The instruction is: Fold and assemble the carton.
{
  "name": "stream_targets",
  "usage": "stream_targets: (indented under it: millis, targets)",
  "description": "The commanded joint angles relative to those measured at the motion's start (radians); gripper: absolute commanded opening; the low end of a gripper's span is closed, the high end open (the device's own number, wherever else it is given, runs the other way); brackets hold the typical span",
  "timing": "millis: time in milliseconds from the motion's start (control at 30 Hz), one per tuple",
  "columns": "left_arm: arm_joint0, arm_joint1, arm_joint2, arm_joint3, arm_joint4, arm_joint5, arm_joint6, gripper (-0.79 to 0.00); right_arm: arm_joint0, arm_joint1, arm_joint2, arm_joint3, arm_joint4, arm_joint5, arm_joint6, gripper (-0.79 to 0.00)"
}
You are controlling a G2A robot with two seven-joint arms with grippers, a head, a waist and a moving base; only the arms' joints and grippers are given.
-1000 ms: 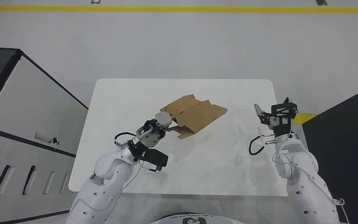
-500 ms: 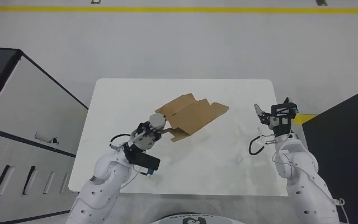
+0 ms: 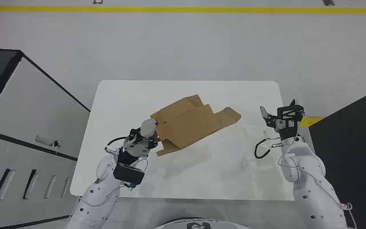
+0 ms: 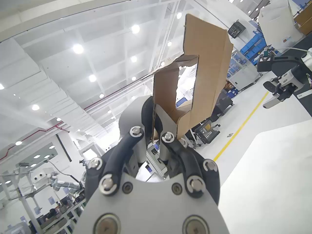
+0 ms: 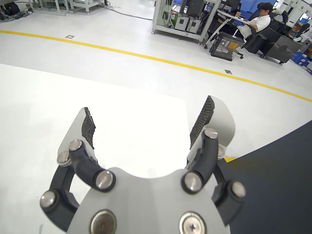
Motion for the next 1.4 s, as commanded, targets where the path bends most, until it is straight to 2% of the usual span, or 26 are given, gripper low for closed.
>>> stream_targets:
  millis: [0, 100, 200, 300, 400, 533, 733, 900, 1200, 1367]
  targets:
    - [0.000, 0.000, 0.000, 0.000, 0.000, 0.000, 0.000, -0.785, 0.000, 0.000, 0.000, 0.000, 0.000, 0.000, 0.000, 0.000]
    - [0.000, 0.000, -0.001, 0.000, -0.003, 0.000, -0.008, -0.785, 0.000, 0.000, 0.000, 0.000, 0.000, 0.000, 0.000, 0.000]
    - [0.000, -0.007, 0.025, -0.037, -0.090, -0.036, -0.065, -0.785, 0.000, 0.000, 0.000, 0.000, 0.000, 0.000, 0.000, 0.000]
    - [-0.011, -0.017, 0.055, -0.050, -0.191, -0.058, -0.153, -0.785, 0.000, 0.000, 0.000, 0.000, 0.000, 0.000, 0.000, 0.000]
    - [-0.014, -0.026, 0.085, -0.084, -0.244, -0.058, -0.302, -0.785, 0.000, 0.000, 0.000, 0.000, 0.000, 0.000, 0.000, 0.000]
    - [0.005, -0.035, 0.118, -0.152, -0.346, -0.085, -0.394, -0.785, 0.000, 0.000, 0.000, 0.000, 0.000, 0.000, 0.000, 0.000]
    - [0.025, -0.046, 0.125, -0.194, -0.533, -0.104, -0.437, -0.785, 0.000, 0.000, 0.000, 0.000, 0.000, 0.000, 0.000, 0.000]
    - [0.025, -0.050, 0.129, -0.212, -0.581, -0.151, -0.432, -0.785, 0.000, 0.000, 0.000, 0.000, 0.000, 0.000, 0.000, 0.000]
    - [0.021, -0.049, 0.127, -0.215, -0.566, -0.163, -0.453, -0.785, 0.000, 0.000, 0.000, 0.000, 0.000, 0.000, 0.000, 0.000]
    - [0.037, -0.054, 0.136, -0.250, -0.718, -0.237, -0.498, -0.785, 0.000, 0.000, 0.000, 0.000, 0.000, 0.000, 0.000, 0.000]
